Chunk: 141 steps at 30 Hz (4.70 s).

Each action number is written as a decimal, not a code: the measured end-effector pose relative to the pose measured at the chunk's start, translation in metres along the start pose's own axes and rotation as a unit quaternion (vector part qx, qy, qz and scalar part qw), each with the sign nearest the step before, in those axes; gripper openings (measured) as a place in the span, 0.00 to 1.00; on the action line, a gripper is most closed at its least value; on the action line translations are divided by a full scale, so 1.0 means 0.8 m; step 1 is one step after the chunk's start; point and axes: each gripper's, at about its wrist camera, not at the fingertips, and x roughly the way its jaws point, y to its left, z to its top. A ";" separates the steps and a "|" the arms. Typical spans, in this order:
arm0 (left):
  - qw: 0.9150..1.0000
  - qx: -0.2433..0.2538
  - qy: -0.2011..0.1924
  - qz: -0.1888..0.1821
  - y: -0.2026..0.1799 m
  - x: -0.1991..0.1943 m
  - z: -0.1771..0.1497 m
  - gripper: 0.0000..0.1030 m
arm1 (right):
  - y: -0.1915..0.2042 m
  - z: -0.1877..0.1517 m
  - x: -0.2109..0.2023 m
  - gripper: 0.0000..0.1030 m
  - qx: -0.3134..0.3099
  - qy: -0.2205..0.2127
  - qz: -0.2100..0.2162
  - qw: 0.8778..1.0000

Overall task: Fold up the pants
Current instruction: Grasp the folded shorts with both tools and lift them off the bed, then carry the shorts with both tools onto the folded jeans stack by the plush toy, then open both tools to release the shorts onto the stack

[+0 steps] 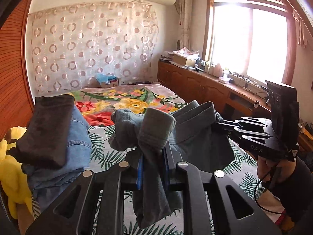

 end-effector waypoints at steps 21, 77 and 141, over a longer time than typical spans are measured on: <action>0.998 -0.010 -0.036 0.045 0.084 -0.013 0.046 0.17 | 0.009 0.082 0.080 0.08 -0.066 -0.021 0.032 0.997; 0.967 -0.163 -0.040 0.193 0.242 -0.032 -0.034 0.46 | 0.063 0.235 0.357 0.31 -0.171 0.018 0.150 0.974; 0.968 -0.085 -0.023 0.234 0.164 -0.063 -0.022 1.00 | 0.026 0.139 0.193 0.27 -0.066 0.006 0.150 0.986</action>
